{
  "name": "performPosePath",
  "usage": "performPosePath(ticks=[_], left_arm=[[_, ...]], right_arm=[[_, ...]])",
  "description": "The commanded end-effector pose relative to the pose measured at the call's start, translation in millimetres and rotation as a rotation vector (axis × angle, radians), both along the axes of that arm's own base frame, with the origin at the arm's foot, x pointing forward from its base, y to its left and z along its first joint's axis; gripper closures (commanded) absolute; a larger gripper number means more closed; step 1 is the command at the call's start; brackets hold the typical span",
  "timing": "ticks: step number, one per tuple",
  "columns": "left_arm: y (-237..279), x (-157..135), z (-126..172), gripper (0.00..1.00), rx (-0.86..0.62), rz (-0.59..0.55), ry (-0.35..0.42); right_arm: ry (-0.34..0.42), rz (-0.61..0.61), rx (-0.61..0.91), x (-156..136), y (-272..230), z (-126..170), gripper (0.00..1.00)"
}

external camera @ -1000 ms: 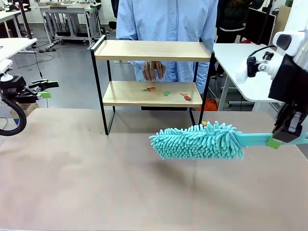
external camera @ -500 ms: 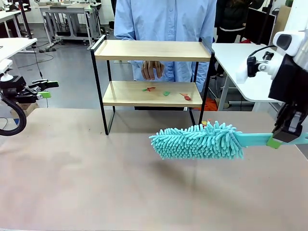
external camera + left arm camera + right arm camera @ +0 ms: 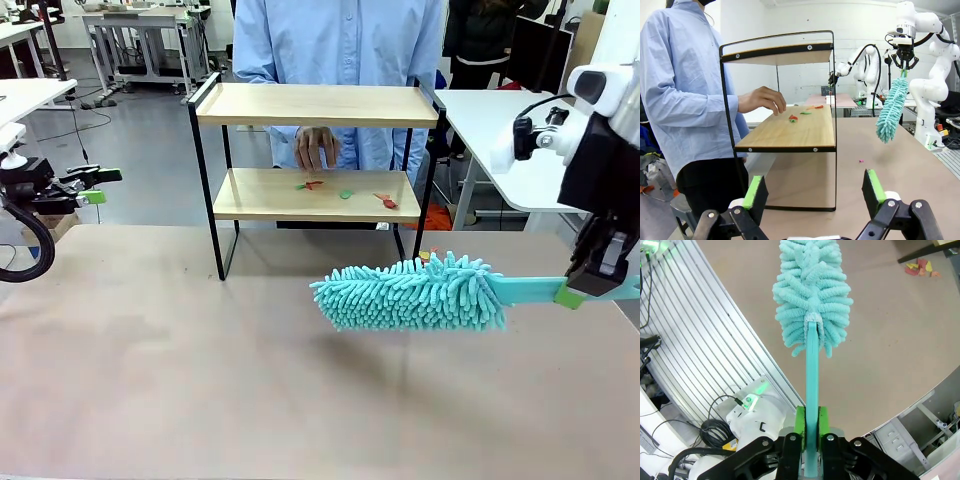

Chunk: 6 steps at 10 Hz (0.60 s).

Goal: Clean the shelf.
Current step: Clean the specific section of the Shelf indicated by the human with the Duster.

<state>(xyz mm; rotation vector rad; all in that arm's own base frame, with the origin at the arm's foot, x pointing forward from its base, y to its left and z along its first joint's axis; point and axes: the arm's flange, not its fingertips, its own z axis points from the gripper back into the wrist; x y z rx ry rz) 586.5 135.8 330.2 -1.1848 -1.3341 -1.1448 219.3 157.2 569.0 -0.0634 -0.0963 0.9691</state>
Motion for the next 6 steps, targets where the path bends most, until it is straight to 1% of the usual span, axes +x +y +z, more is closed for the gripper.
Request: performPosePath(ticks=[1, 6], left_arm=[[-0.5, -2.9, 3.9, 0.00, -0.001, -0.002, -0.003], [-0.5, -2.9, 3.9, 0.00, -0.001, -0.002, -0.003]], right_arm=[[-0.005, -0.025, 0.009, -2.3, 0.5, 1.6, 0.87], [-0.005, -0.025, 0.009, -2.3, 0.5, 1.6, 0.87]])
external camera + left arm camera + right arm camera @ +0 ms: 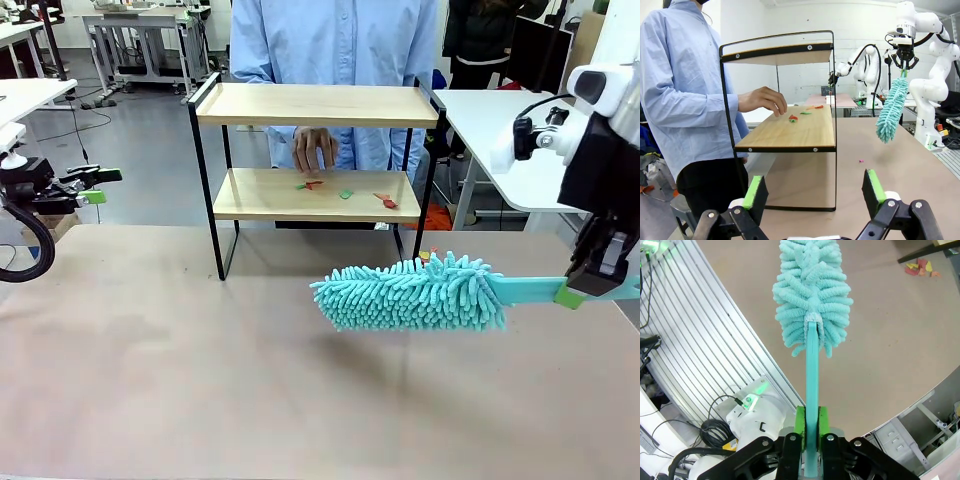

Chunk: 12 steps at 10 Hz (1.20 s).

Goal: Clean the shelf.
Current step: Clean the specific section of the Shelf indicated by the human with the Duster.

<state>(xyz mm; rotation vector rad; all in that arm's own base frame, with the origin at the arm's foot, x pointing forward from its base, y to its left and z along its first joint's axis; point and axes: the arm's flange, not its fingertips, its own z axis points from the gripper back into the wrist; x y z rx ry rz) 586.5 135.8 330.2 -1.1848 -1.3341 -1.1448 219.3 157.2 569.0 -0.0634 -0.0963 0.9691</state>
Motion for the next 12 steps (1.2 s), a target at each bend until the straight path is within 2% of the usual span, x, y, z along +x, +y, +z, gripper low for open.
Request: performPosePath(ticks=[1, 5, 6, 8, 9, 11, 12], left_arm=[[-1, -3, 4, 0.00, -0.001, -0.002, -0.003], [-1, -3, 4, 0.00, -0.001, -0.002, -0.003], [-1, -3, 4, 0.00, -0.001, -0.002, -0.003], [-1, -3, 4, 0.00, -0.001, -0.002, -0.003], [-1, -3, 4, 0.00, -0.001, -0.002, -0.003], [-1, -3, 4, 0.00, -0.001, -0.002, -0.003], [-1, -3, 4, 0.00, -0.001, -0.002, -0.003]], right_arm=[[-0.005, -0.025, 0.009, -2, 0, 2, 0.87], [0.000, 0.000, 0.000, 0, 0, 0, 0.87], [-0.007, -0.059, 0.084, -4, 13, 11, 0.87], [-0.093, -0.164, 0.200, -24, 51, 31, 0.87], [-0.128, -0.267, 0.251, -33, 73, 39, 0.87], [-0.208, -0.432, 0.288, -42, 119, 39, 0.87], [-0.254, -0.535, 0.294, -37, 148, 34, 0.87]])
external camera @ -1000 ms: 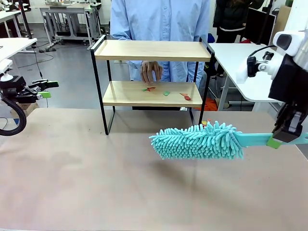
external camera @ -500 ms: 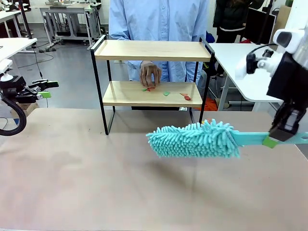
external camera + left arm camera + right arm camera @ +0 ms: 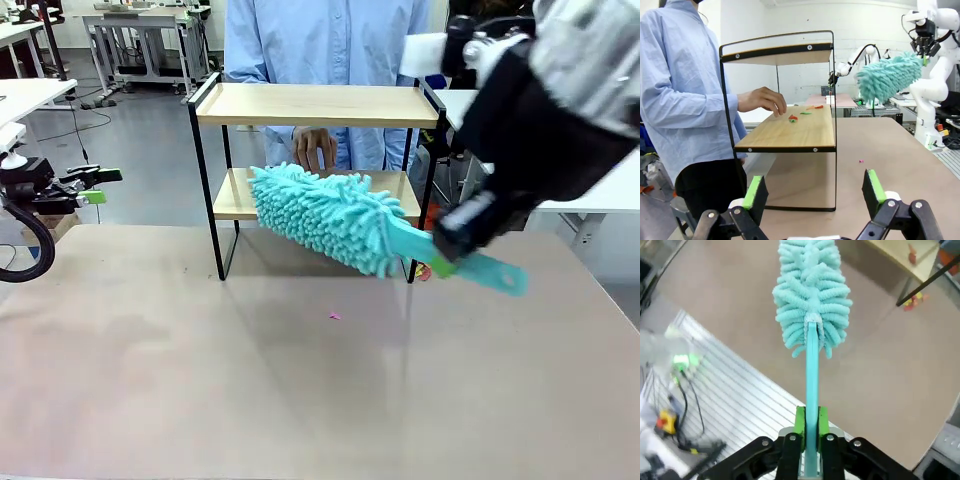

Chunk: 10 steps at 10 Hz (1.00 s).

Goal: Clean the shelf.
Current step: Clean the specific section of the Shelf indicated by the human with the Duster.

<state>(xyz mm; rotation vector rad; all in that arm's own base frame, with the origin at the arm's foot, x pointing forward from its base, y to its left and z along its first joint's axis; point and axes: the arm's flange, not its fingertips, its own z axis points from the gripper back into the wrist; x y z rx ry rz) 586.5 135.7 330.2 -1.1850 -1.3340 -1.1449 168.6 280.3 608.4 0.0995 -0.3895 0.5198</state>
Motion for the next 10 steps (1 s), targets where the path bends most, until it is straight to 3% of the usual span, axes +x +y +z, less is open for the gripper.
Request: performPosePath(ticks=[1, 2, 3, 7, 8, 10], left_arm=[[0, -3, 4, 0.00, -0.001, -0.001, -0.003], [0, -3, 4, 0.00, -0.001, -0.001, -0.003], [0, -3, 4, 0.00, -0.001, -0.001, -0.003], [0, -3, 4, 0.00, -0.001, -0.001, -0.003], [0, -3, 4, 0.00, -0.001, -0.001, -0.003], [0, -3, 4, 0.00, -0.001, -0.001, -0.003]], right_arm=[[-0.036, -0.130, -0.003, 19, 45, -11, 0.87], [0.003, -0.143, 0.072, 25, 56, -11, 0.87], [-0.024, -0.070, 0.007, 3, 23, -10, 0.87], [-0.024, -0.070, 0.007, 3, 23, -10, 0.87], [-0.010, -0.092, 0.013, 4, 32, -10, 0.87], [-0.008, -0.178, 0.093, 35, 83, -24, 0.87]])
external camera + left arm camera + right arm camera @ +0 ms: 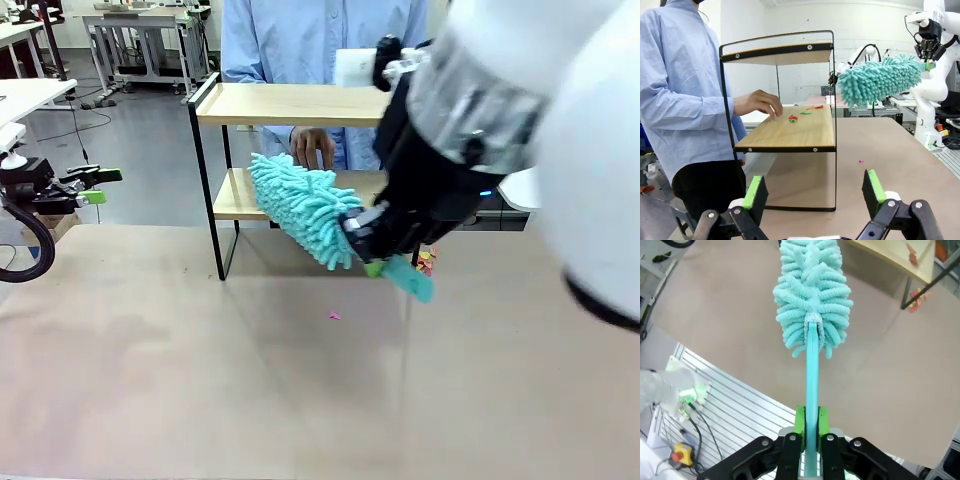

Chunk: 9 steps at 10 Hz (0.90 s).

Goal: Clean the shelf.
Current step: Clean the specific section of the Shelf indicated by the human with the Duster.

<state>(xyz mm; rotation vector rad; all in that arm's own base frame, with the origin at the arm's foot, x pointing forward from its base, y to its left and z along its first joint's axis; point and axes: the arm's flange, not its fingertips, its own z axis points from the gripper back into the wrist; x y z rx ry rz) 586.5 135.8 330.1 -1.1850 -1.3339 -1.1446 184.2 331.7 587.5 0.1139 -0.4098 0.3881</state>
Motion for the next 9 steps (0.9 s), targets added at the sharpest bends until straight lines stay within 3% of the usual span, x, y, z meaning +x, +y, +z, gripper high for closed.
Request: performPosePath(ticks=[1, 8, 9], left_arm=[[0, -3, 4, 0.00, -0.001, -0.001, -0.003], [0, -3, 4, 0.00, -0.001, -0.001, -0.003], [0, -3, 4, 0.00, -0.001, -0.001, -0.003]], right_arm=[[-0.014, -0.068, 0.086, 30, 52, -6, 0.87], [-0.069, -0.364, 0.230, 115, 183, -37, 0.87], [-0.021, -0.350, 0.229, 114, 184, -34, 0.87]])
